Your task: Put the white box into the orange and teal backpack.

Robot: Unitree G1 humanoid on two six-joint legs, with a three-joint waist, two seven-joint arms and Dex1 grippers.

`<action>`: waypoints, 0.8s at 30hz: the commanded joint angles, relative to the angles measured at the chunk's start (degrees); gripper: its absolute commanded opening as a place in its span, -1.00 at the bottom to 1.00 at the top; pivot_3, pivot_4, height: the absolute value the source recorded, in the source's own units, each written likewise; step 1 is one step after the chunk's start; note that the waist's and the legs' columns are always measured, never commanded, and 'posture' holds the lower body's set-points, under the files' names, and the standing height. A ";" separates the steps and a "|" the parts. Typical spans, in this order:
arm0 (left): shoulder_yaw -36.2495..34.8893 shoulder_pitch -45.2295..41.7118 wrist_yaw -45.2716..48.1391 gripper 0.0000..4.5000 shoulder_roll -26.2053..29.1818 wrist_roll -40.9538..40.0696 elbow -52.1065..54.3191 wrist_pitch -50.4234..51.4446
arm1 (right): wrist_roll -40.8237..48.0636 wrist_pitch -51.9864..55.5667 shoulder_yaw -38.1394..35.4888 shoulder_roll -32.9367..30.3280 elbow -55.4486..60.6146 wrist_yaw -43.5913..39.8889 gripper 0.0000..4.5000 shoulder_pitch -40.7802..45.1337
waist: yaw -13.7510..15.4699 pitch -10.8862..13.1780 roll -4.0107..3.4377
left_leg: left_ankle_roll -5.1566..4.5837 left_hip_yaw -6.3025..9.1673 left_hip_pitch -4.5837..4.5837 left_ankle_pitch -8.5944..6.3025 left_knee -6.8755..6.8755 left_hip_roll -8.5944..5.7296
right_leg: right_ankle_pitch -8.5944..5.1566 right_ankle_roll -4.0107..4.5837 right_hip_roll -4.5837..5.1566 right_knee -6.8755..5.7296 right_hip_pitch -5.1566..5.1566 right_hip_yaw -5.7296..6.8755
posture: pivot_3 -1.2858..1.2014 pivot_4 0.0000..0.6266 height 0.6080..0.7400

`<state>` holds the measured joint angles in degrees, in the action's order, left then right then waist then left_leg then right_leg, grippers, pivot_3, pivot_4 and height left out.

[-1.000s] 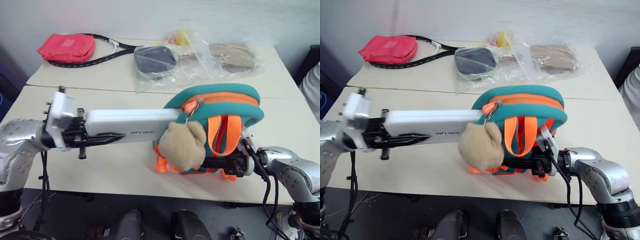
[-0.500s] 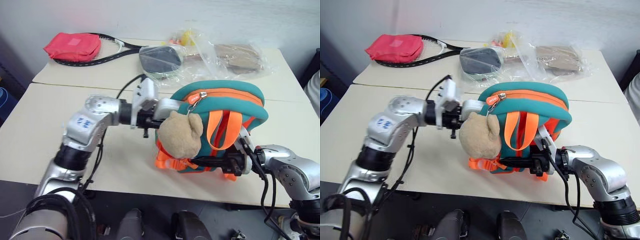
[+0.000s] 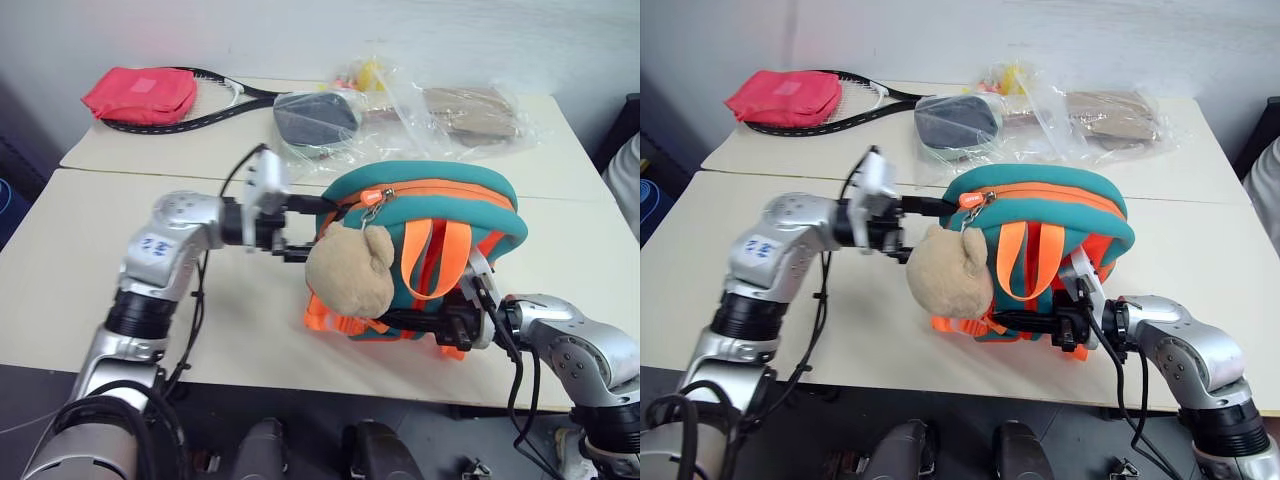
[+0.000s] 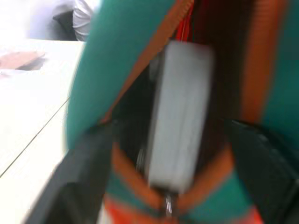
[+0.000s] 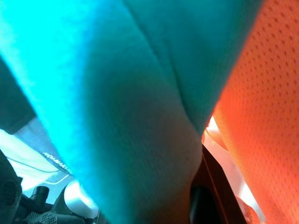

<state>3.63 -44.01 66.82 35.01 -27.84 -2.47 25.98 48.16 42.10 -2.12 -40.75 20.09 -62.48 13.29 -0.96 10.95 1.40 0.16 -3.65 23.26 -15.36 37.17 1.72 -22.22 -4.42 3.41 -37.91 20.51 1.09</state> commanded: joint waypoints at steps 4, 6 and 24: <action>-8.70 3.61 10.97 0.99 10.68 -4.75 1.55 -1.69 | -0.24 -1.54 -1.13 0.02 0.46 -0.47 -0.94 0.07 | -0.46 0.00 0.00 | -0.01 0.01 0.00 -0.01 -0.02 -0.03 | 0.00 0.00 0.04 0.04 -0.02 0.00 | 0.03 -0.52 1.00; -10.75 5.20 10.35 0.99 11.17 -7.87 5.75 0.77 | -0.47 -1.85 -1.06 -0.04 0.04 -0.78 -0.94 0.17 | -0.27 0.00 0.00 | -0.05 0.03 0.00 -0.03 -0.01 -0.06 | 0.00 0.00 0.08 0.04 -0.04 0.02 | 0.03 -0.52 1.00; -2.03 10.99 -7.72 0.74 -5.20 -11.46 26.91 2.67 | -1.83 -1.17 1.02 0.65 -2.48 -2.64 -0.94 3.63 | -0.43 0.00 0.00 | -0.07 0.05 -0.02 -0.03 0.03 -0.06 | 0.01 -0.02 0.03 0.04 -0.11 0.00 | 0.03 -0.52 1.00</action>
<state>1.31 -32.73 59.35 29.95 -38.37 22.48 29.78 45.80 41.22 -0.83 -40.47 16.56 -64.99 16.54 -1.39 10.95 1.41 0.09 -3.60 23.25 -15.40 37.20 1.66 -22.20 -4.45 3.44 -37.87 20.40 1.08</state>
